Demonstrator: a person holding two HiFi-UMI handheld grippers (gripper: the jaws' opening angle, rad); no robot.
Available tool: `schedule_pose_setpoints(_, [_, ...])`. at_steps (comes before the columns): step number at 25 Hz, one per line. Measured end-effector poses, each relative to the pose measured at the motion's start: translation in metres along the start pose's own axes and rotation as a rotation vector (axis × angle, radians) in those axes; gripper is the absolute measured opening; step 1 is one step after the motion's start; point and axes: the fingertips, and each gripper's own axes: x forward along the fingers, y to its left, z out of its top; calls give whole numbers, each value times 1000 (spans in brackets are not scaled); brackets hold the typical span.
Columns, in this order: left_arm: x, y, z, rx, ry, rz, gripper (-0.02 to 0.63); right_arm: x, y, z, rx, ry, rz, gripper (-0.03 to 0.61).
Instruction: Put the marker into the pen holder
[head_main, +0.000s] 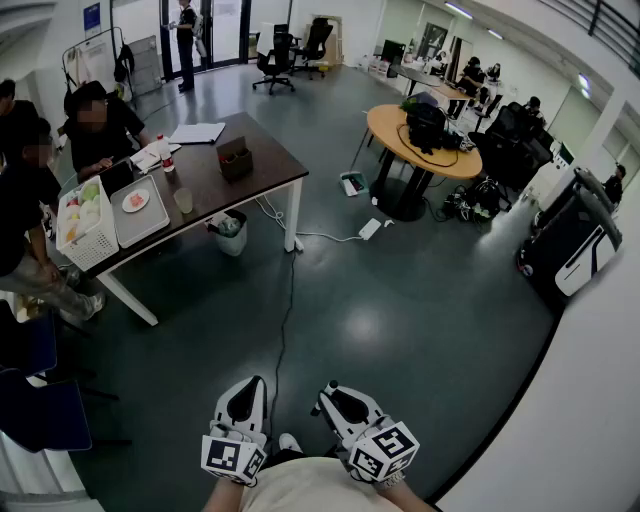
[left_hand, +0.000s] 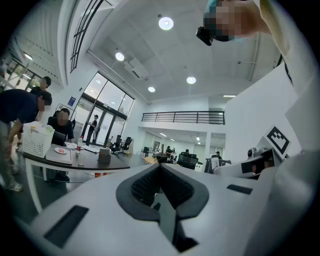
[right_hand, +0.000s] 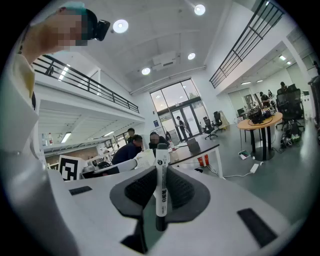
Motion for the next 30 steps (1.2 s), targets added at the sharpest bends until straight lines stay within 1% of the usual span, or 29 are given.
schedule_pose_setpoints(7, [10, 31, 1, -24, -4, 40, 9, 34, -8, 4, 4, 24, 19, 77])
schedule_pose_setpoints(13, [42, 59, 5, -16, -14, 104, 9, 77, -37, 20, -1, 35, 66, 77])
schedule_pose_setpoints(17, [87, 77, 12, -4, -19, 175, 9, 116, -78, 44, -5, 44, 124, 77])
schedule_pose_setpoints(22, [170, 95, 18, 42, -16, 245, 10, 168, -148, 86, -16, 51, 193, 77])
schedule_pose_setpoints(27, [237, 106, 34, 36, -52, 346, 10, 206, -216, 118, -37, 99, 267, 77])
schedule_pose_setpoints(30, [268, 115, 45, 49, -49, 386, 10, 235, -246, 139, -27, 102, 290, 77])
